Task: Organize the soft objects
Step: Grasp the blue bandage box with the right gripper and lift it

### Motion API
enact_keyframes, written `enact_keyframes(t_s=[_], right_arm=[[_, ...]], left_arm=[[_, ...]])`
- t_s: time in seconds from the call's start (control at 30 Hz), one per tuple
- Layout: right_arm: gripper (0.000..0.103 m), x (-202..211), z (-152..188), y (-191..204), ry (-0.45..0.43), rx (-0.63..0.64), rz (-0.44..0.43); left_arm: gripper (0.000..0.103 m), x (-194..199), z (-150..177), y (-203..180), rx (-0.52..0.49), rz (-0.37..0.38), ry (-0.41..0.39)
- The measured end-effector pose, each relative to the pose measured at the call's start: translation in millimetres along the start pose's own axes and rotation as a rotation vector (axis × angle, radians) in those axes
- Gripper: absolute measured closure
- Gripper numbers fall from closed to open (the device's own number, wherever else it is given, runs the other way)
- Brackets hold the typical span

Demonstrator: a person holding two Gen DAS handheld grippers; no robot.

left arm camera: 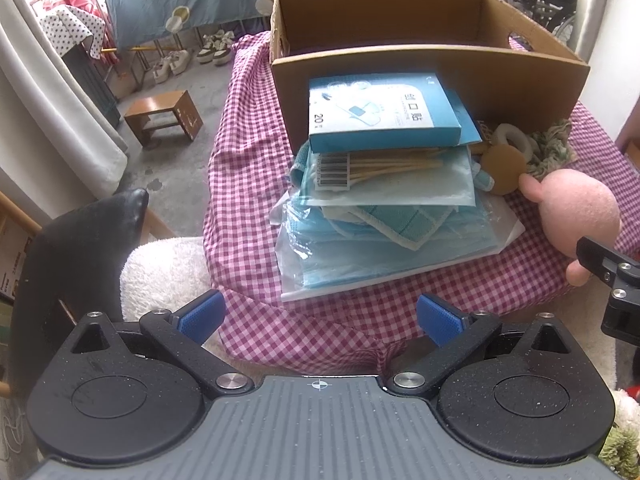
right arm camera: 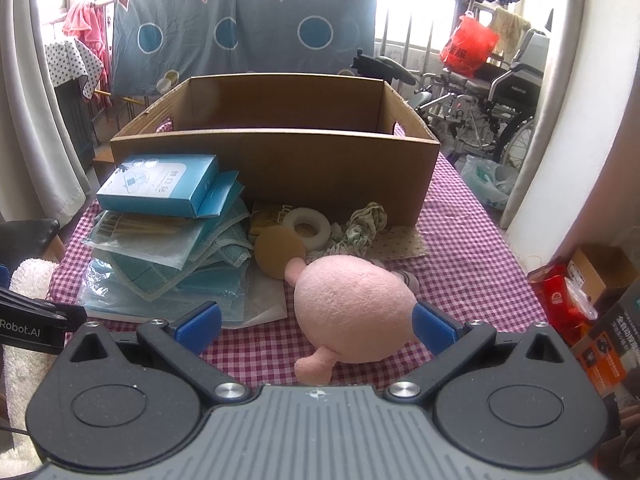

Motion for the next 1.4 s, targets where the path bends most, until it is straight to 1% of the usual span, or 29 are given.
enact_keyframes(t_s=[0.1, 0.2, 0.23, 0.27, 0.3, 0.4, 0.47, 0.53, 0.6, 0.7, 0.73, 0.8, 0.93, 1.03, 1.13, 1.17, 1.2, 1.27, 1.4], right_arm=[[0.000, 2.5, -14.2, -2.5, -0.054, -0.005, -0.027], [0.000, 2.2, -34.9, -6.4, -0.108, -0.031, -0.084], [0.000, 1.1, -42.5, -7.5, -0.128, -0.046, -0.103], [0.000, -0.3, -50.2, -8.4, -0.148, -0.063, -0.121], [0.000, -2.1, -58.4, -8.7, -0.170, -0.079, -0.144], [0.000, -13.0, -77.9, -5.6, -0.217, -0.111, -0.213], [0.000, -26.9, -86.9, -0.2, -0.209, -0.136, -0.267], [0.000, -46.8, -91.8, 5.3, -0.175, -0.177, -0.317], [0.000, -65.6, -93.4, 10.9, -0.128, -0.214, -0.362], [0.002, -86.6, -92.1, 21.5, -0.076, -0.227, -0.413], [0.004, -91.3, -91.2, 24.5, -0.065, -0.226, -0.424], [0.009, -99.9, -91.3, 27.4, -0.040, -0.235, -0.450], [0.028, -119.1, -88.4, 30.6, 0.034, -0.281, -0.497], [0.038, -133.4, -81.8, 31.9, 0.087, -0.307, -0.512], [0.046, -137.5, -80.4, 34.1, 0.105, -0.312, -0.526], [0.050, -137.4, -80.2, 35.0, 0.106, -0.307, -0.527], [0.051, -136.2, -80.5, 35.6, 0.105, -0.299, -0.521], [0.056, -133.1, -80.6, 35.2, 0.092, -0.282, -0.507], [0.056, -121.2, -83.8, 31.9, 0.078, -0.288, -0.513]], left_arm=[[0.001, 1.8, -8.3, 4.9, -0.008, 0.015, -0.056], [0.000, 5.0, -20.5, 11.6, -0.020, 0.029, -0.142], [0.000, 5.7, -25.8, 14.5, -0.017, 0.040, -0.182], [0.000, 6.3, -29.2, 17.4, -0.008, 0.059, -0.213], [0.001, 5.3, -34.6, 21.1, 0.008, 0.094, -0.240], [0.001, -0.6, -45.0, 28.2, 0.046, 0.212, -0.278], [0.001, -5.2, -51.0, 29.2, 0.054, 0.256, -0.315], [0.002, -12.0, -55.5, 24.6, 0.030, 0.267, -0.347], [0.005, -21.4, -59.5, 21.0, 0.007, 0.268, -0.340], [0.008, -37.9, -63.3, 17.7, -0.006, 0.320, -0.282], [0.009, -43.2, -63.5, 17.6, -0.007, 0.320, -0.270], [0.009, -50.5, -65.1, 16.4, -0.020, 0.313, -0.262], [0.009, -57.8, -69.6, 13.0, -0.066, 0.306, -0.257], [0.009, -65.1, -70.8, 6.8, -0.109, 0.312, -0.229], [0.009, -70.0, -70.8, 0.8, -0.141, 0.303, -0.211], [0.009, -70.4, -69.9, 0.3, -0.146, 0.302, -0.210], [0.009, -69.8, -69.4, -0.3, -0.150, 0.302, -0.211], [0.009, -67.0, -68.4, -1.4, -0.158, 0.292, -0.219], [0.009, -55.9, -68.1, -2.8, -0.167, 0.275, -0.242]])
Point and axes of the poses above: each gripper's, at about its wrist camera, not at the fingertips, and x roughly against the way its jaws point, y to its left, z to its underside, the point moved 3 cm from there along -x, roughly the way its jaws point, and after that the axes turned 11 degrees about -y, right-handed, at the moved point
